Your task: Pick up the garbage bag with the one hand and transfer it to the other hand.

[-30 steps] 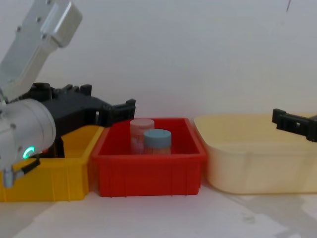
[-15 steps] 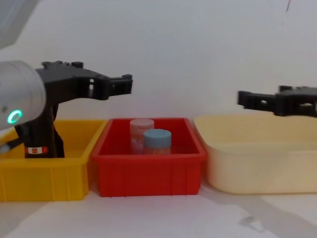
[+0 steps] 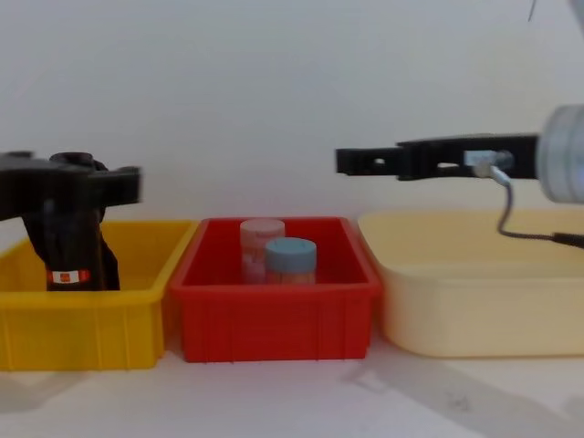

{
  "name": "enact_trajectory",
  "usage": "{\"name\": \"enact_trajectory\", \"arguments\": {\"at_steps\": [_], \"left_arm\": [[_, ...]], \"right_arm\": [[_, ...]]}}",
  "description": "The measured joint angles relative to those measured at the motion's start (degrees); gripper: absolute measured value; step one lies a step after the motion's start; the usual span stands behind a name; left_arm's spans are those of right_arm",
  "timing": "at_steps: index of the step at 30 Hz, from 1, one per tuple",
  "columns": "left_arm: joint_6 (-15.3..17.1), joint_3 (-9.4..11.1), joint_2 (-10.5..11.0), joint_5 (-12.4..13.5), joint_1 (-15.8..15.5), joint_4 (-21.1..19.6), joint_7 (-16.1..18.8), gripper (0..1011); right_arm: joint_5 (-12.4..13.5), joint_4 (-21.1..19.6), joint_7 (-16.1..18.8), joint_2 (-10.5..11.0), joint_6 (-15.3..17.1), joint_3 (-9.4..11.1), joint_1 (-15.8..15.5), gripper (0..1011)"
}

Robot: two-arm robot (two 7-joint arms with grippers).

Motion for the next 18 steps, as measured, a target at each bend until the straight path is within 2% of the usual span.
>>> {"name": "enact_trajectory", "arguments": {"at_steps": [2, 8, 14, 18], "left_arm": [[0.50, -1.53, 0.05, -0.85, 1.54, -0.91, 0.35, 1001], [1.82, -5.13, 0.23, -2.89, 3.51, -1.99, 0.51, 1001], [2.93, -7.37, 0.38, -4.80, 3.02, -1.32, -0.39, 1001], [3.48, -8.53, 0.51, -6.20, 1.58, 0.14, -1.75, 1001]], "right_arm": [[-0.07, 0.65, 0.19, -0.45, 0.56, -0.74, 1.25, 1002], [-0.47, 3.42, 0.83, -1.92, 2.69, -2.98, 4.86, 1001], [-0.85, 5.73, 1.19, -3.16, 4.07, -4.52, 7.39, 1001], [-1.13, 6.98, 1.33, -3.80, 4.71, -5.26, 8.55, 1001]]}}
